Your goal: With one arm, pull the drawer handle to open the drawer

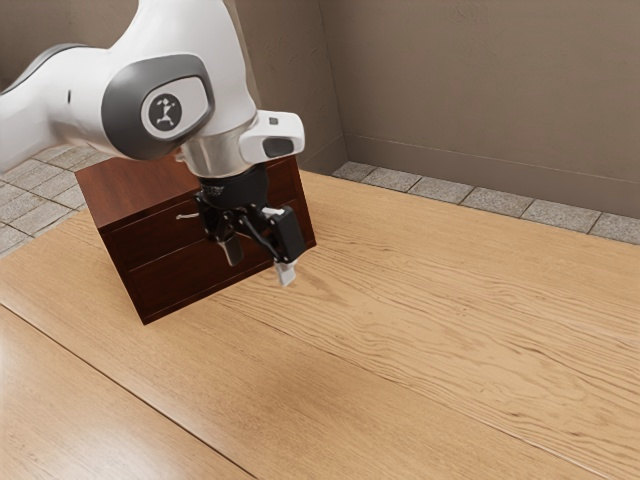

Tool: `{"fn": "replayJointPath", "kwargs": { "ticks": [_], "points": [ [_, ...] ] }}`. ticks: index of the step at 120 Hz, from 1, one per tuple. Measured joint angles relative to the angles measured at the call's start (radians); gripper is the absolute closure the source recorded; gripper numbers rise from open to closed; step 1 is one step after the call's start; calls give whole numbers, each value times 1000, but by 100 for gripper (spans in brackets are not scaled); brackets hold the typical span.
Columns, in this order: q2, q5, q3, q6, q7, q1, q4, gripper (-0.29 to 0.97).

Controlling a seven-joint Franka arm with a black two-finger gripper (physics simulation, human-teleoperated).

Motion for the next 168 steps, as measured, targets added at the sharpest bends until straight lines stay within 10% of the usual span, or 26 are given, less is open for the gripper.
{"fn": "replayJointPath", "kwargs": {
  "ticks": [14, 40, 83, 168],
  "points": [
    [144, -24, 190, -55, 34, -95, 223, 0],
    [138, -38, 220, -202, 86, -71, 451, 0],
    [198, -32, 215, -117, 145, -86, 207, 0],
    [189, 35, 223, -4, 516, -56, 172, 0]
  ]
}}
